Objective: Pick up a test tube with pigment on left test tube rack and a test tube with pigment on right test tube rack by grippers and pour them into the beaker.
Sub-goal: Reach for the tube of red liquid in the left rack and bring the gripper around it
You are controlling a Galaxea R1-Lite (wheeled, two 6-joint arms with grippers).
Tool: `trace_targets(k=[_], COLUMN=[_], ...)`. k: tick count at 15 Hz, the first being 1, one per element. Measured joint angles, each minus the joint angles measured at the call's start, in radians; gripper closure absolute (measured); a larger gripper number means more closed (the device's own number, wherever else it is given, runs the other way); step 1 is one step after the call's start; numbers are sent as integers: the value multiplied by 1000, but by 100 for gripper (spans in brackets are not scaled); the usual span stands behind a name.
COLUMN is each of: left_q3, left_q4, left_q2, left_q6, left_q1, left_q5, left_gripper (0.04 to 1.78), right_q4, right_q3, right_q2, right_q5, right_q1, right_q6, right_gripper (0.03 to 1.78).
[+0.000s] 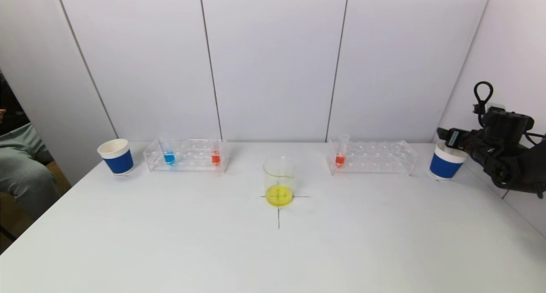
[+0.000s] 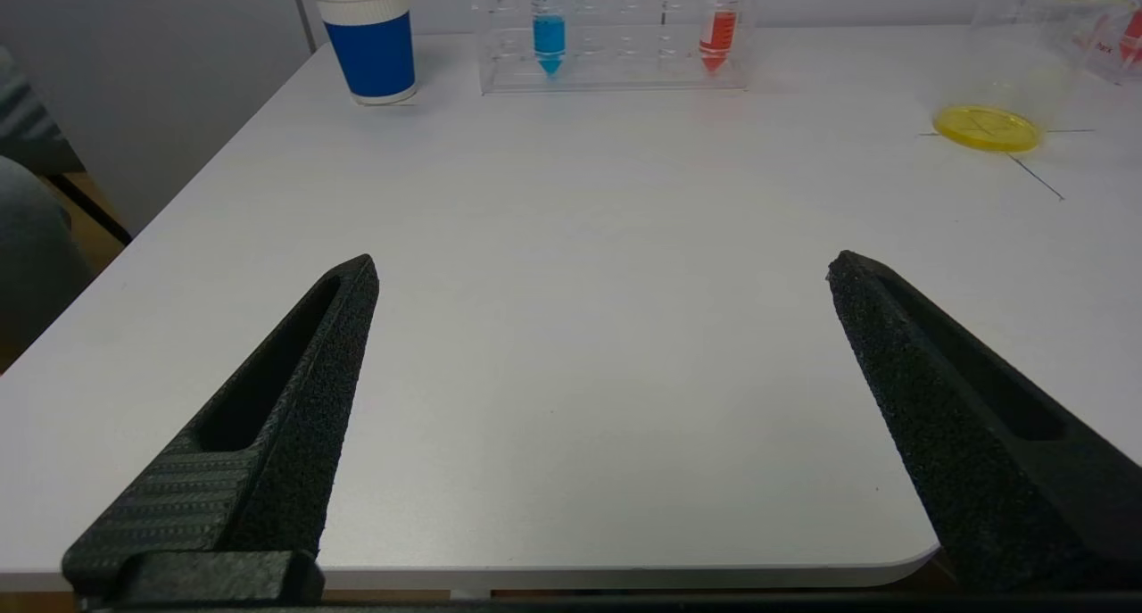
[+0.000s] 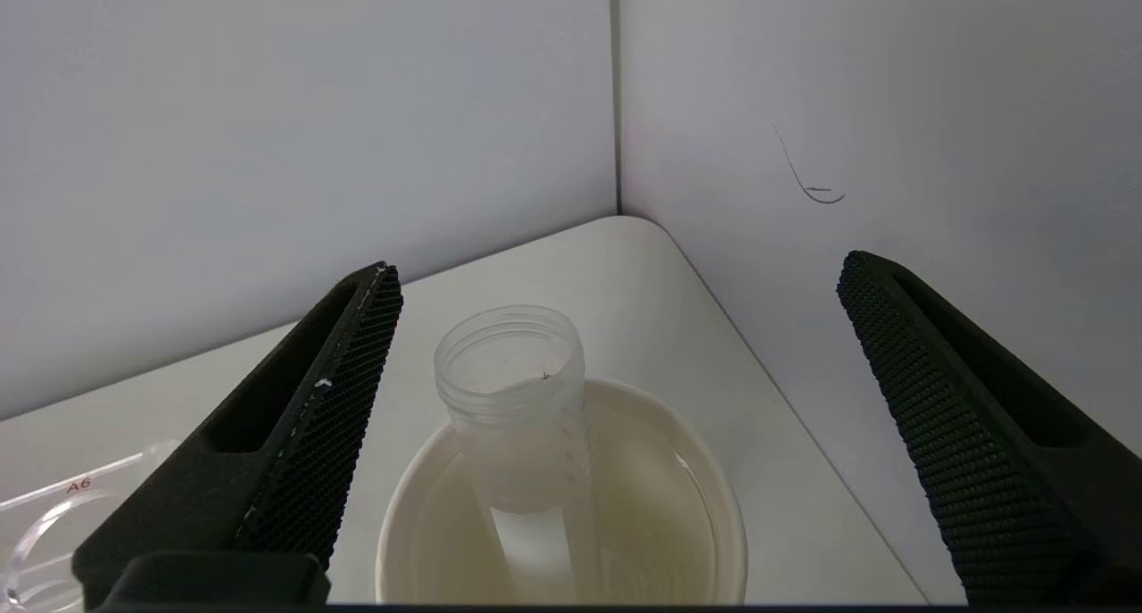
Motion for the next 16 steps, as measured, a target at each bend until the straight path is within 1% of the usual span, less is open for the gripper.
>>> trace_targets(k=[6,9,13,16], left_q3=[0,0,0,0], left_q4=[0,0,0,0], left_q2=[0,0,0,0], left_q6=[0,0,0,0], left_q1=[0,0,0,0], left_q5=[0,0,0,0], left_gripper=[6,6,6,6], right_q4=[23,69,133,179], right_q3=[2,10,50,120], right_q2=[-60,-132,-273,-424], right_q5=[0,0,0,-1], right_q1=[2,5,11,34], right_q6=[-8,-17,-27,-29], right_gripper=[4,4,4,4])
